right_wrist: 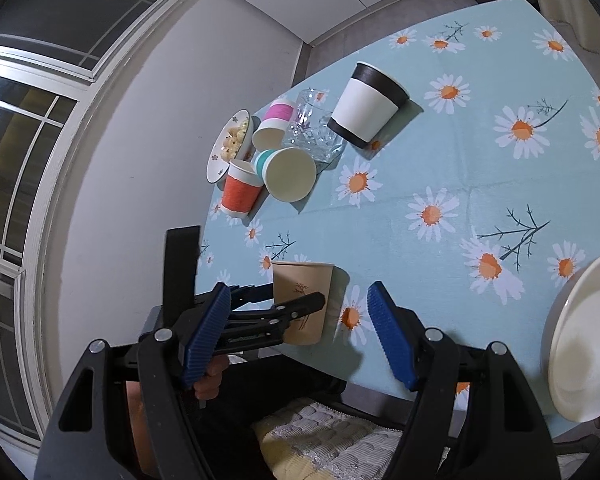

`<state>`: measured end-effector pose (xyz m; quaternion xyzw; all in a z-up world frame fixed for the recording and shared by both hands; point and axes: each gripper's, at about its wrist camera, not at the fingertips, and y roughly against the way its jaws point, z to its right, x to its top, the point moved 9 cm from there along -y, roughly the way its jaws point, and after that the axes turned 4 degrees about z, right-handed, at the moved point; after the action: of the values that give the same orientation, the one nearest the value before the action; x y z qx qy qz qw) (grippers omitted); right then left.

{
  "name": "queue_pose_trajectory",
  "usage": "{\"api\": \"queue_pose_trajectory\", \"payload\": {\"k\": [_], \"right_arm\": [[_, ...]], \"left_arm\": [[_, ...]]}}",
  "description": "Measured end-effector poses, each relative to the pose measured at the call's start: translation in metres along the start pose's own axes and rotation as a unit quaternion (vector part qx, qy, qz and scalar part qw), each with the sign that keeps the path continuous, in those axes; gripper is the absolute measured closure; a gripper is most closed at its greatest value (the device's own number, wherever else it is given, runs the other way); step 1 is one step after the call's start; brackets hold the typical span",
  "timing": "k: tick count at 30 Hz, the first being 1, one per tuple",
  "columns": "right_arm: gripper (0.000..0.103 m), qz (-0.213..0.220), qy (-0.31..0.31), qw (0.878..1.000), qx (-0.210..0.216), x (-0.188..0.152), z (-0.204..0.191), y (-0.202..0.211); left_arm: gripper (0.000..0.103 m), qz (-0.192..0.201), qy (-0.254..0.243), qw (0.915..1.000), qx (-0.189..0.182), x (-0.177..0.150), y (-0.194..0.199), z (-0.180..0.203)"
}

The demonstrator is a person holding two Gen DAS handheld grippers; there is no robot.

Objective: Flip cup upright
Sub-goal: 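Grasp the tan cup with the left gripper while the right gripper releases it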

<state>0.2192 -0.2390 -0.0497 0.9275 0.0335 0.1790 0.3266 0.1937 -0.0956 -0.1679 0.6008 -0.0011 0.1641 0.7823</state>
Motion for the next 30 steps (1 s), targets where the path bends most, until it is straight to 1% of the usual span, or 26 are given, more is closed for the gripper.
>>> {"api": "queue_pose_trajectory", "payload": {"k": [2,8,11,13,15,16,18,20,23,24,27,28,30], "right_arm": [[0.032,0.000,0.000,1.000,0.000,-0.001,0.000,0.000],[0.032,-0.003,0.001,1.000,-0.004,-0.001,0.000,-0.004],[0.032,-0.004,0.004,1.000,-0.006,-0.002,-0.001,-0.007],[0.032,-0.004,0.010,1.000,-0.009,-0.002,-0.003,-0.010],[0.032,-0.003,0.015,1.000,-0.010,-0.003,-0.004,-0.012],[0.032,-0.002,0.020,1.000,-0.012,-0.003,-0.006,-0.014],[0.032,-0.003,0.023,1.000,-0.013,-0.004,-0.008,-0.016],[0.032,-0.005,0.025,1.000,-0.013,-0.004,-0.009,-0.019],[0.032,-0.006,0.027,0.999,-0.017,-0.005,-0.009,-0.021],[0.032,-0.006,0.026,0.999,-0.017,-0.005,-0.008,-0.021],[0.032,-0.001,0.022,1.000,-0.020,-0.003,-0.006,-0.021],[0.032,0.002,0.020,1.000,-0.020,-0.002,-0.006,-0.020],[0.032,0.013,0.020,1.000,-0.020,0.000,-0.006,-0.017]], "left_arm": [[0.043,-0.003,0.003,1.0000,-0.003,-0.001,-0.001,0.000],[0.044,0.005,0.004,1.0000,-0.006,-0.002,0.002,-0.003],[0.044,0.018,0.001,0.9998,-0.002,-0.003,0.009,-0.006],[0.044,0.040,-0.004,0.9992,0.004,-0.002,0.018,-0.007],[0.044,0.072,-0.010,0.9973,0.005,0.001,0.029,-0.007],[0.044,0.094,-0.016,0.9954,0.012,0.003,0.036,-0.007],[0.044,0.135,-0.027,0.9901,0.027,0.004,0.049,-0.006],[0.044,0.162,-0.030,0.9857,0.036,0.003,0.058,-0.007],[0.044,0.220,-0.036,0.9737,0.046,0.002,0.075,-0.004],[0.044,0.248,-0.043,0.9663,0.053,0.002,0.083,-0.002],[0.044,0.313,-0.066,0.9444,0.077,0.001,0.096,0.002],[0.044,0.326,-0.066,0.9396,0.079,0.000,0.097,0.003],[0.044,0.355,-0.060,0.9304,0.069,0.000,0.097,0.002]]}}
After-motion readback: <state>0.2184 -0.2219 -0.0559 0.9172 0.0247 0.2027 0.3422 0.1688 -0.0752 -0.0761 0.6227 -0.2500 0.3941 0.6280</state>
